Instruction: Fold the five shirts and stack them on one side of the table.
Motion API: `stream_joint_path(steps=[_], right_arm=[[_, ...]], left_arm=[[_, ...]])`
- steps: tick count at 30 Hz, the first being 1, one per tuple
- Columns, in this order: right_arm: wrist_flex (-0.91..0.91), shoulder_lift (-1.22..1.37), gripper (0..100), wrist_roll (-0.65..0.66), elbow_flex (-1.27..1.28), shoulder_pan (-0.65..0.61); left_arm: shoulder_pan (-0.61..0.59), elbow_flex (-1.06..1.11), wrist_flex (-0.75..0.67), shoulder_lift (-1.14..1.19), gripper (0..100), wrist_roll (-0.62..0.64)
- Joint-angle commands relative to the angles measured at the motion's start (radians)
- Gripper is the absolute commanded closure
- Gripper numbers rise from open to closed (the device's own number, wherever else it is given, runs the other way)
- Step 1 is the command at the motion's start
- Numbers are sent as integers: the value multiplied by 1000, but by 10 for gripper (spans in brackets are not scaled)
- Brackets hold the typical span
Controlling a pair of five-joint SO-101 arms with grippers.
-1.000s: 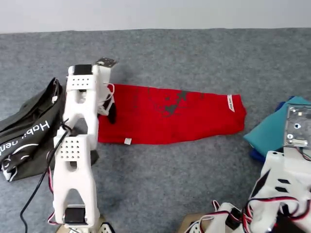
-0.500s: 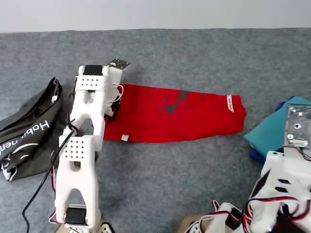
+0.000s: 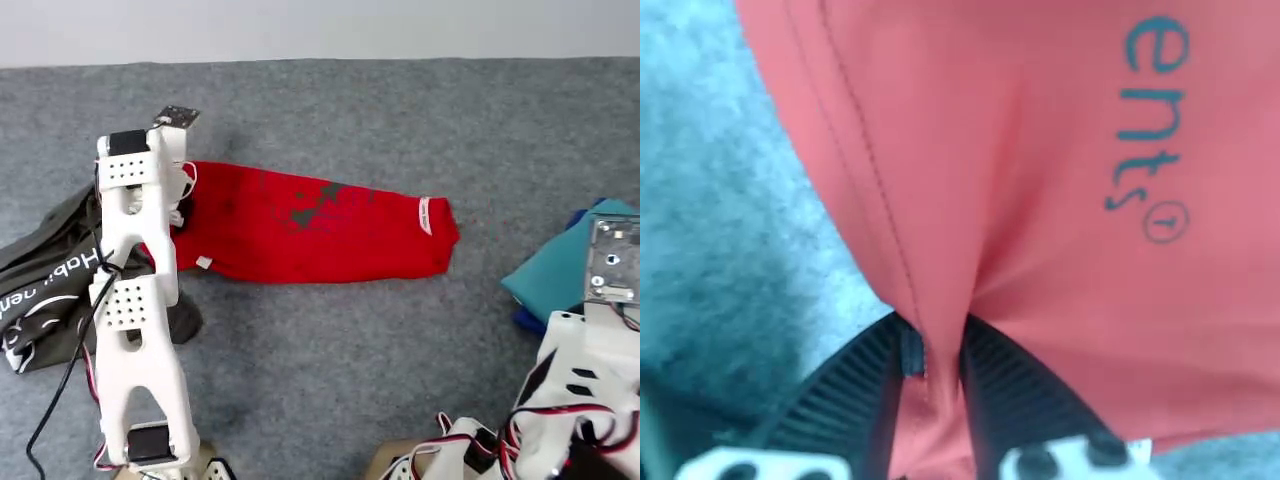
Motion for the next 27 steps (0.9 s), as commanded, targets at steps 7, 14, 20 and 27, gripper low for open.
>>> stream_joint_path(steps=[7, 14, 20, 27], right_arm=[[39, -2, 801, 11, -2, 12], [39, -2, 801, 11, -2, 13], [39, -2, 801, 11, -2, 13], [39, -2, 801, 11, 12, 13]], left_arm=[[224, 74, 20, -319, 995, -5], [471, 84, 18, -396, 995, -5], [643, 84, -11, -393, 995, 0], [766, 84, -112, -393, 995, 0]])
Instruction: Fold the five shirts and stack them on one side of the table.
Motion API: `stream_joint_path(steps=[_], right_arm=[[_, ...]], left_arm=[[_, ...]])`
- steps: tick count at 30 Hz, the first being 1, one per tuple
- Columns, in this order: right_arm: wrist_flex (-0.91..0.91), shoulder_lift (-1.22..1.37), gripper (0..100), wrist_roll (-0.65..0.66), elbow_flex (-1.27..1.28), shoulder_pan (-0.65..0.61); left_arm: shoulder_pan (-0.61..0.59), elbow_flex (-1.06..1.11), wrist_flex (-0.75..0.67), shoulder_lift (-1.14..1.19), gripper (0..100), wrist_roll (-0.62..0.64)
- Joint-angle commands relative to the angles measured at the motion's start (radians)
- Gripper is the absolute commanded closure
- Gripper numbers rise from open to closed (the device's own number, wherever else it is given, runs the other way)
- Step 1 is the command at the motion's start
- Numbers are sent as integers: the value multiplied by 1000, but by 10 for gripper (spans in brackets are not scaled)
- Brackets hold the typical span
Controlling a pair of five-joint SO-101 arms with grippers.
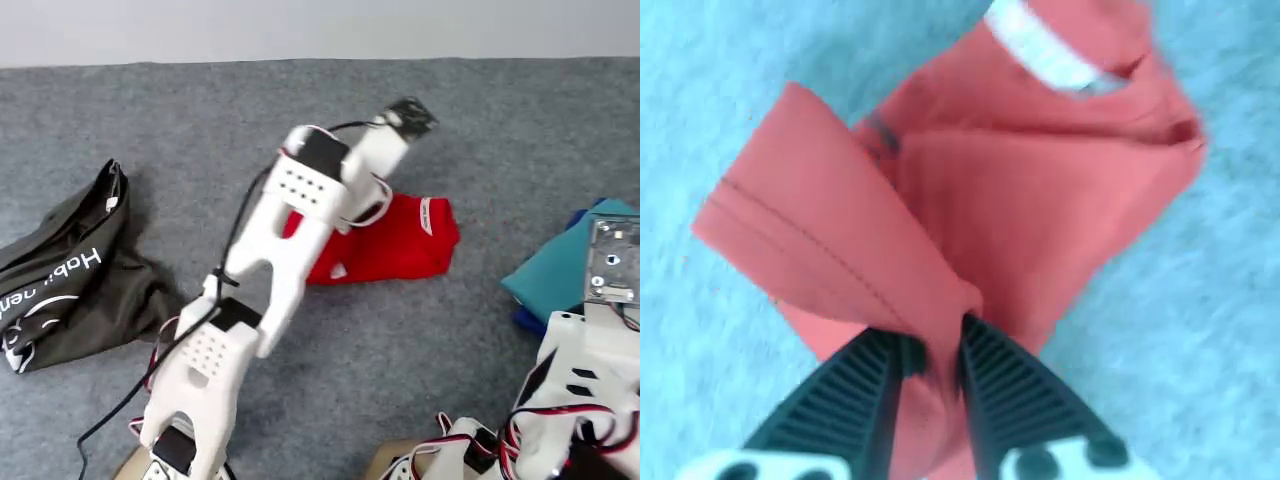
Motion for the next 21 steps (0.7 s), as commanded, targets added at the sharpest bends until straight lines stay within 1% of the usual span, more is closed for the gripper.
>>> stream_joint_path(steps=[1, 8, 16, 18, 21], right_arm=[[39, -2, 801, 11, 23, 13], [39, -42, 801, 11, 52, 10], [39, -105, 801, 11, 112, 13], [39, -105, 801, 11, 112, 13], [39, -105, 801, 11, 112, 13]], left_arm=[[54, -13, -51, -71, 995, 0], [120, -12, -94, -71, 995, 0], [129, -13, -112, -35, 987, -3], [129, -16, -100, -37, 936, -2], [126, -68, -71, -37, 821, 21]])
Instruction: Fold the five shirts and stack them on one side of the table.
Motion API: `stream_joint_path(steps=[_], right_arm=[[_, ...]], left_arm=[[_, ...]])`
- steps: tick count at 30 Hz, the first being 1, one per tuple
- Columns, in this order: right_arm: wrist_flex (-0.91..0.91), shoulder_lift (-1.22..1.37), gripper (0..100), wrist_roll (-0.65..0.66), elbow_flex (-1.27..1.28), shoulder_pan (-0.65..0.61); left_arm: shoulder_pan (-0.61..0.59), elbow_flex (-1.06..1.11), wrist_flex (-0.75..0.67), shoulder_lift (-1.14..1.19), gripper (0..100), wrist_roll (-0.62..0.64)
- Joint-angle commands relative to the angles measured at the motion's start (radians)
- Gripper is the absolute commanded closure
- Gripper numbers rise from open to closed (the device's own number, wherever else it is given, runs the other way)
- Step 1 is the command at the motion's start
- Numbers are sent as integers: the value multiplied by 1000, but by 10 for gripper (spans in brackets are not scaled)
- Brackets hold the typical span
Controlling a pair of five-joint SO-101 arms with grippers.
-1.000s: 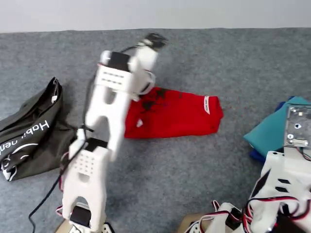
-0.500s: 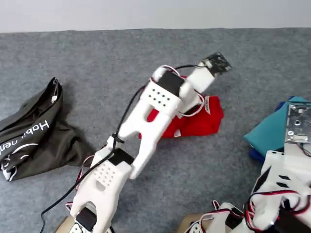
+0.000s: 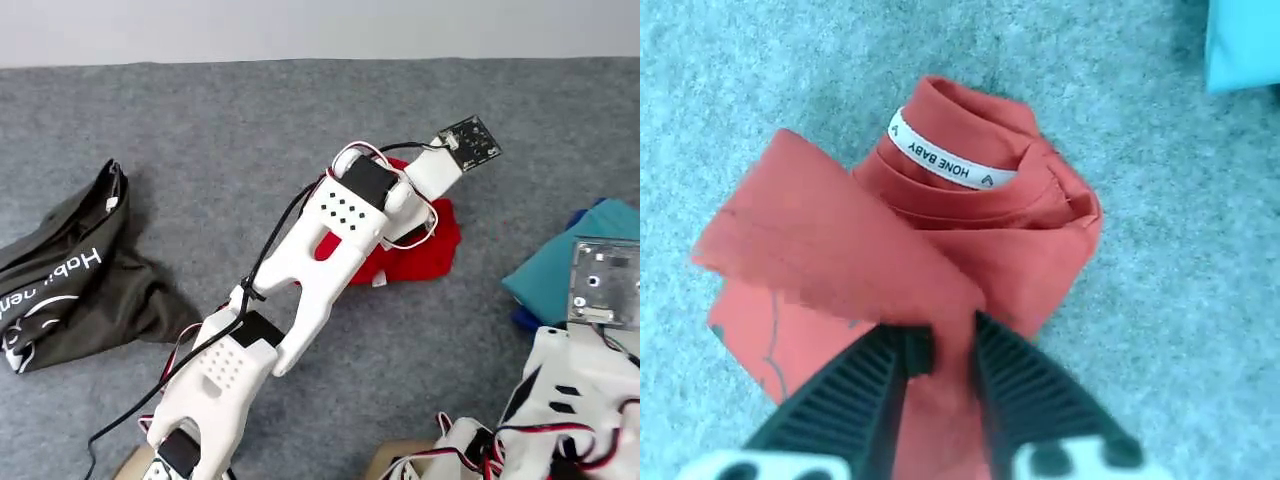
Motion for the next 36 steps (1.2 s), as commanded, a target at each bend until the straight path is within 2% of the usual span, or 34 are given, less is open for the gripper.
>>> stream_joint_path(steps=[1, 8, 14, 21, 24, 28, 31, 36], right_arm=[[38, -1, 801, 11, 3, 13], [38, -1, 801, 11, 3, 13], [38, -2, 801, 11, 3, 13], [38, 1, 801, 8, 5, 10], [36, 2, 801, 3, 51, 8], [30, 42, 801, 3, 166, 5], [30, 113, 801, -2, 181, -47], [-13, 277, 801, -144, 180, -245]], left_arm=[[3, -99, 32, -37, 798, 51], [-3, -245, 101, -26, 780, 57], [-109, -240, 94, 2, 783, 60], [-173, -246, 95, 63, 783, 64], [-241, -246, 100, 37, 783, 117], [-304, -246, 163, -29, 858, 143], [-341, -239, 181, -91, 989, 149], [-430, -239, 181, -215, 995, 149]])
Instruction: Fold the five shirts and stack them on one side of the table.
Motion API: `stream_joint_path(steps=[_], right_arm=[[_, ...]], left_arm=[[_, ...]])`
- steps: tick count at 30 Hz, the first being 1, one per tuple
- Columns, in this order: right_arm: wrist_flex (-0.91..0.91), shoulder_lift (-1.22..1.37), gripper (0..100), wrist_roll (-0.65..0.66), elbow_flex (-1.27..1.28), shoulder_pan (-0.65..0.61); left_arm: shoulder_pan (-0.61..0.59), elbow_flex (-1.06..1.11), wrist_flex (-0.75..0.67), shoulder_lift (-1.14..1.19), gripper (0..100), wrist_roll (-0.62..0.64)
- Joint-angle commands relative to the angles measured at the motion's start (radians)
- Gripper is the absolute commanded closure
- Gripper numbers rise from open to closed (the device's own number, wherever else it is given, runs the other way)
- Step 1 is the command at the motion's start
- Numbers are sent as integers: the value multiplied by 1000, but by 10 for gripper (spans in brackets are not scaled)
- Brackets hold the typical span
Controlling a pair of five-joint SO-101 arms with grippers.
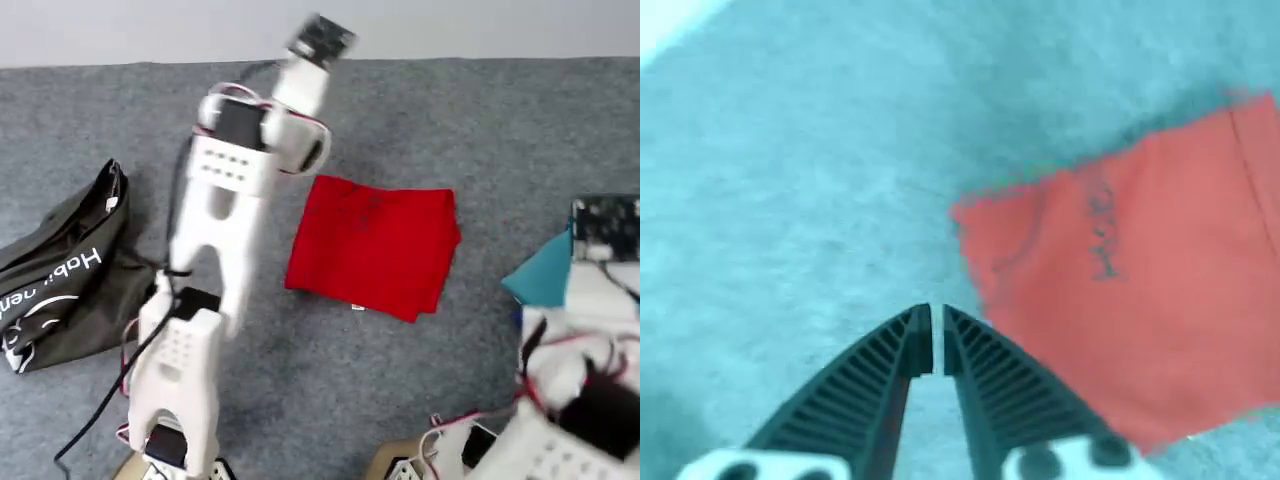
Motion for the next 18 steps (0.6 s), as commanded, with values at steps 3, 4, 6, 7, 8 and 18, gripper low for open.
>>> stream_joint_path(steps=[3, 4, 6, 7, 8, 18], right_arm=[[-61, 205, 806, -140, -5, -243], [-88, 239, 820, -158, -5, -280], [-153, 303, 865, -187, -5, -346], [-186, 334, 886, -195, -5, -372], [-220, 364, 902, -196, -5, -395], [-535, 673, 885, -281, -28, -460]], left_arm=[[-110, -27, 26, -176, 995, 9], [-137, -25, 28, -198, 995, 9], [-190, -18, 28, -241, 995, 9], [-222, -13, 28, -270, 995, 9], [-250, 1, 28, -301, 995, 9], [-540, 366, 26, -663, 994, 3]])
